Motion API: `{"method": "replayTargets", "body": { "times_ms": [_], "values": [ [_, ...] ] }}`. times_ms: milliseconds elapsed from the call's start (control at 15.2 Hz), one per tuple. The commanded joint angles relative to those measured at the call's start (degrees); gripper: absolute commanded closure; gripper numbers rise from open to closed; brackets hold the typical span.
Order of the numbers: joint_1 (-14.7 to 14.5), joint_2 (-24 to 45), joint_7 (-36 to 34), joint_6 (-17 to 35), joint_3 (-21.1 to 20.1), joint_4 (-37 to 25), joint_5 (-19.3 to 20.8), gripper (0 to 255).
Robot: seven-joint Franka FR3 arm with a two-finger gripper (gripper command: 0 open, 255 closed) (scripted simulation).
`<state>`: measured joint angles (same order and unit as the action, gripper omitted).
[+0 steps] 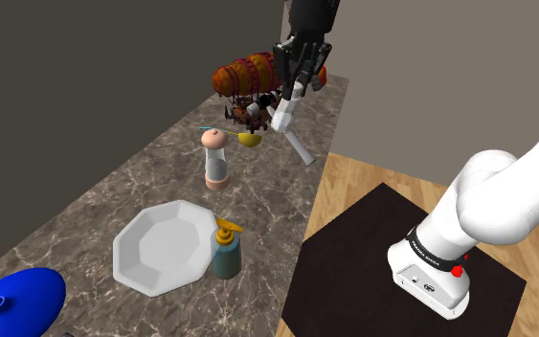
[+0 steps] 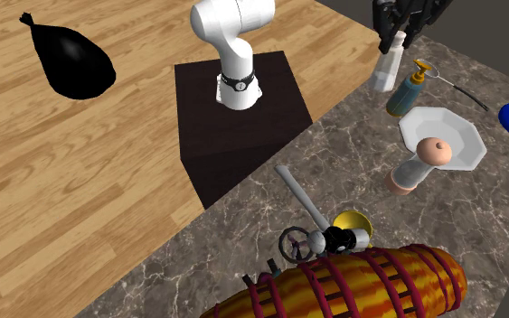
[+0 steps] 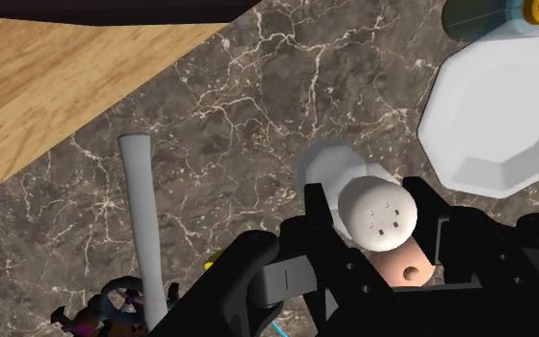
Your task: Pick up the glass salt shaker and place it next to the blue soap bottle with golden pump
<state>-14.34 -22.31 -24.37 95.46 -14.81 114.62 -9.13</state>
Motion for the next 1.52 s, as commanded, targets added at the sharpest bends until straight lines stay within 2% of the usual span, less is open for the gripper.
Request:
{"method": "replayTargets", "body": {
  "times_ms": [0, 264, 1452],
  "values": [
    [-0.95, -0.27, -2.76, 0.41, -1.94, 0.32, -0.68, 255],
    [-2.7, -0.16, -8.09, 0.66, -5.81, -0.27, -1.8, 255],
    [-3.33, -0.66, -6.97, 14.39, -7.15, 13.95, -3.03, 255]
  ]
}}
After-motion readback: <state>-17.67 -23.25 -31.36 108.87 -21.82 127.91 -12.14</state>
